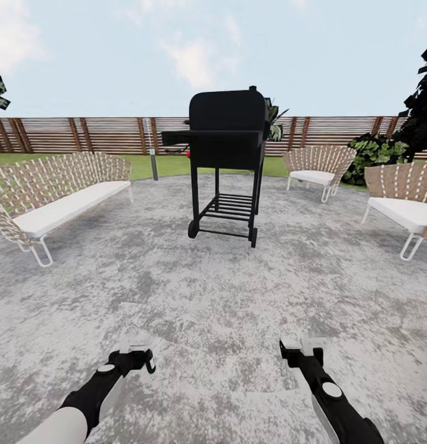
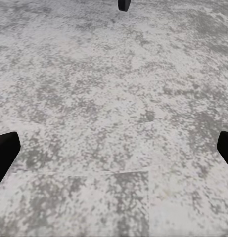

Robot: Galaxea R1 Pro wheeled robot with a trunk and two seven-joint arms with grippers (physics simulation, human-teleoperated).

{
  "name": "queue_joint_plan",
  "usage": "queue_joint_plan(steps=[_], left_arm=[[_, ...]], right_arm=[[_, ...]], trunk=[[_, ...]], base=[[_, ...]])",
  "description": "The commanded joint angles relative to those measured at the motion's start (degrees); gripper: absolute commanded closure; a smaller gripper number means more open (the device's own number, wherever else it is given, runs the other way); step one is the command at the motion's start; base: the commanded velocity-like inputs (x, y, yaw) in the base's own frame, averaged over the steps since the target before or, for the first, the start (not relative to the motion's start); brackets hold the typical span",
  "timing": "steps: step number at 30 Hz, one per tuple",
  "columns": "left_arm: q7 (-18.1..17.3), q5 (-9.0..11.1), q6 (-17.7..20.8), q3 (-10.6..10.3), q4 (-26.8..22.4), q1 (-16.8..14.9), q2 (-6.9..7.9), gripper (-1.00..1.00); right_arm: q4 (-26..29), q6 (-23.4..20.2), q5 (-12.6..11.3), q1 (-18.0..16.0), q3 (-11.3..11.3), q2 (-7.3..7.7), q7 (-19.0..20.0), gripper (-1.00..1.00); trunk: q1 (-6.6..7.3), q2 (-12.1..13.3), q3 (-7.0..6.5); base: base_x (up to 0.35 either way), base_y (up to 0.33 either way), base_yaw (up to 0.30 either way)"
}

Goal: In the garden, pick up the pesticide atomizer on the floor and spray pesticide onto both trees until each tree trunk is fully covered.

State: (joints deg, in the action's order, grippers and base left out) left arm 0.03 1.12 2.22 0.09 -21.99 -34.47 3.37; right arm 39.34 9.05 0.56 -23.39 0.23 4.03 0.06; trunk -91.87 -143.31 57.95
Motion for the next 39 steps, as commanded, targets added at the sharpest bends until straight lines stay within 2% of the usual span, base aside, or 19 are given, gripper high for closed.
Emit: queue_joint_plan(steps=[1,5,14,23,28,39], left_arm=[[-0.1,0.2,0.2,0.0,0.0,0.0,0.3,-1.0],[-0.2,0.3,0.3,0.1,0.2,-0.1,0.71,-1.0],[-0.2,0.4,0.1,0.0,-0.2,0.0,0.78,-1.0],[0.2,1.4,0.1,0.2,-0.2,-0.1,0.77,-1.0],[0.2,1.6,0.0,0.1,-0.2,-0.1,0.71,-1.0],[0.5,1.6,-0.5,0.1,-0.2,-0.1,0.6,-1.0]], right_arm=[[-0.2,0.2,0.1,0.0,0.0,0.01,0.1,-1.0],[-0.6,0.2,0.1,-0.1,0.2,-0.06,0.2,-1.0],[-0.9,0.2,0.1,-0.1,0.4,-0.24,0.3,-1.0],[-0.8,0.2,0.0,-0.1,0.4,-0.33,0.3,-1.0],[-0.8,0.2,0.0,-0.1,0.3,-0.34,0.2,-1.0],[-0.7,0.2,0.0,-0.1,0.4,-0.34,0.2,-1.0]], trunk=[[-0.01,0.0,0.28],[-0.11,-0.1,1.17],[-0.11,-0.1,1.17],[-0.11,-0.1,1.17],[-0.11,-0.1,1.17],[-0.11,-0.1,1.17]], base=[[0.0,0.0,0.0],[0.0,0.0,0.0],[0.006,0.0,0.0],[0.268,0.059,-0.01],[0.238,0.199,-0.203],[0.075,0.058,-0.051]])
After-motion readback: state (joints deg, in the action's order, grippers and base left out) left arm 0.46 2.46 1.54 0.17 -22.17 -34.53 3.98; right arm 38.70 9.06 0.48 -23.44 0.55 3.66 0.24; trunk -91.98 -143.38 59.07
